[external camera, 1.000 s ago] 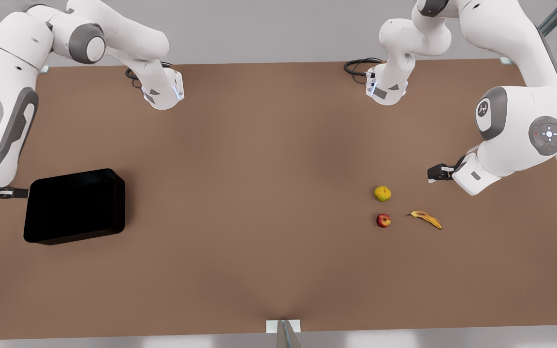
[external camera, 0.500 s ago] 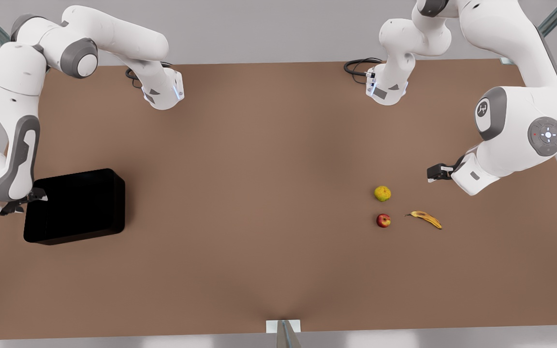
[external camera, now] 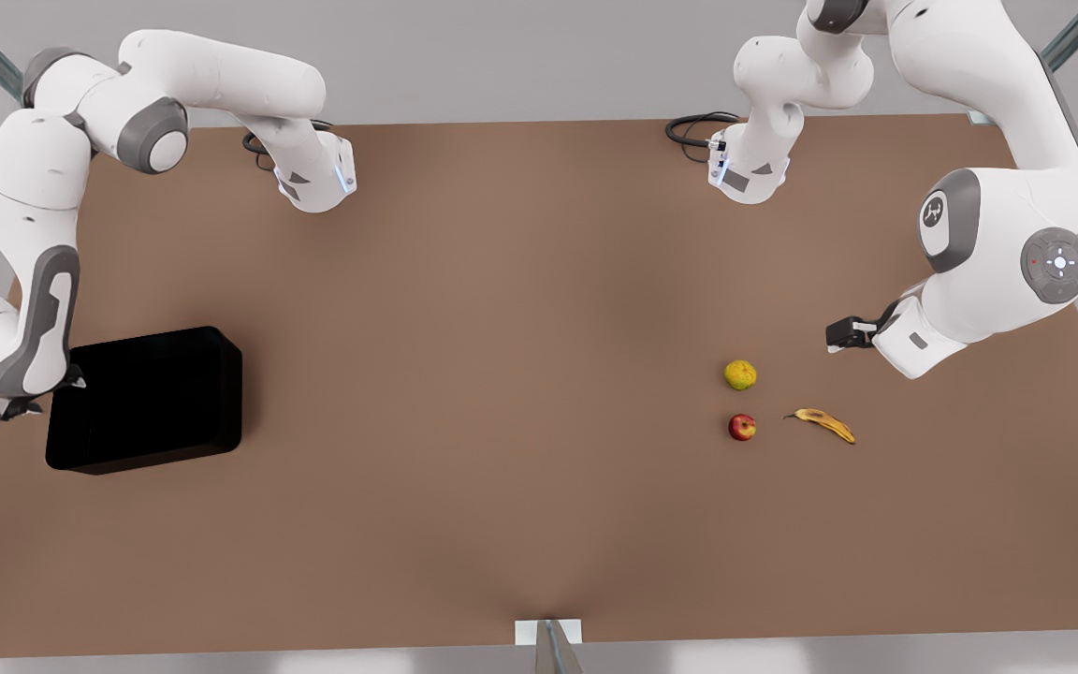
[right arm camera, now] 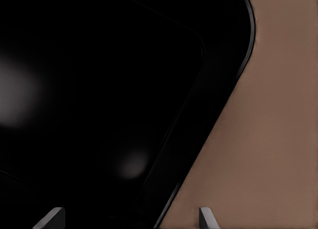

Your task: Place the storage box in the middle with the right arm, and place the apple in the storage box with the left arm

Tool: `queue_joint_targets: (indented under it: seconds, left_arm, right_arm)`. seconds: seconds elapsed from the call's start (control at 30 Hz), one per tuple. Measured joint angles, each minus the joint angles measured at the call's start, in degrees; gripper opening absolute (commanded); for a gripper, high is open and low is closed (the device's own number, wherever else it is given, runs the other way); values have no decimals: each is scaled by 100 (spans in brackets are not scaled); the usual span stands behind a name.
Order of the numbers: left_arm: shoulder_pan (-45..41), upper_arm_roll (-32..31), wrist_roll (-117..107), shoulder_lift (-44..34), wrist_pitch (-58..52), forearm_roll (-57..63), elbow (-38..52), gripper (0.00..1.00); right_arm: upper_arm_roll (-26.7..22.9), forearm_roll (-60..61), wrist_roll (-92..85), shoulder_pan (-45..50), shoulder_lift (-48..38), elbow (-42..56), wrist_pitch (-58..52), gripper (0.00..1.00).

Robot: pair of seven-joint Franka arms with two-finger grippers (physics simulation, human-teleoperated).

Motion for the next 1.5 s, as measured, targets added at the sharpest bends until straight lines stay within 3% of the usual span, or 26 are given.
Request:
queue_joint_targets:
  seconds: [0.23, 0.27, 0.3, 0.33, 0.4, 0.5, 0.53, 0.83, 1.13, 1.5]
  left_arm:
    - [0, 0, 3, 0, -14, 0, 0, 100]
    - [0, 0, 2, 1, -15, -1, 0, 100]
    - [0, 0, 2, 0, -16, -1, 0, 100]
    - [0, 0, 2, 0, -17, -1, 0, 100]
    - [-1, 0, 2, 2, -18, -2, 0, 100]
    - [-1, 0, 2, 1, -19, -1, 0, 100]
    - [-2, 0, 2, 1, -19, -1, 0, 100]
    - [0, 0, -3, -7, -64, -18, 70, 100]
    - [1, -1, -9, 7, -99, -26, 86, 100]
    - [1, 0, -20, 29, -124, -22, 56, 100]
  right_arm:
    - [7, 165, -94, -123, 288, 43, 55, 97]
    - [7, 175, -104, -131, 293, 49, 47, 80]
    - [7, 180, -115, -131, 295, 52, 39, 54]
    - [6, 181, -124, -127, 296, 58, 31, 45]
    - [4, 166, -142, -92, 291, 72, 20, 32]
    - [6, 156, -168, -71, 296, 73, 6, 28]
    - [6, 151, -175, -69, 297, 74, 9, 22]
    - [41, 134, -224, 256, 220, 789, -418, 21]
    - [139, 596, -44, 1521, 192, 2077, -1953, 21]
    - [1562, 966, 1433, 2839, 244, 2321, -2248, 21]
